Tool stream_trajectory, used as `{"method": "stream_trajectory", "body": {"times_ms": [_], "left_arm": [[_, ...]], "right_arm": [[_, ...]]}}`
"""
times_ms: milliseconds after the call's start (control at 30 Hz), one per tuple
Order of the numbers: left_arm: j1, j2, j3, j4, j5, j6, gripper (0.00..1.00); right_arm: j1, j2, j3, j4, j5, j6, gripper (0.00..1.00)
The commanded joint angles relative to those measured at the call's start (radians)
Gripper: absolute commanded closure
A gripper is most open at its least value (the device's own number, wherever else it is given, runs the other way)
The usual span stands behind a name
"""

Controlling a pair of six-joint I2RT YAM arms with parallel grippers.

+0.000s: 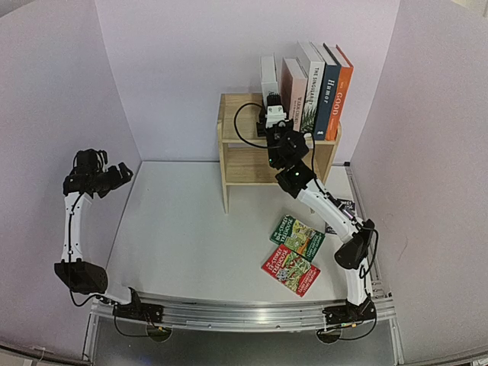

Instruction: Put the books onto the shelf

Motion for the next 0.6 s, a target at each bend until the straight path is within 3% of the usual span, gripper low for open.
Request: {"method": "stream_trajectory", "body": {"times_ms": [0,300,467,567], "left_arm": [[0.0,-0.02,0.003,0.007,0.044,-0.011,0.0],[0.0,-0.02,-0.006,0.004,0.161,-0.017,0.0],[0.0,-0.022,-0.011,-0.001,0.188,-0.014,0.0],[0.0,-0.021,-0.011,-0.004,0.192,-0.01,0.0]], "right_arm": [[-0.008,-0.034,-0.016,0.037,0.017,-0.005,0.53],[-0.004,-0.08,-0.075,0.086,0.011,-0.038,0.41],[0.007,-0.089,-0.133,0.266,0.065,-0.116,0.45],[0.008,-0.088,-0.137,0.283,0.068,-0.128,0.49]]}}
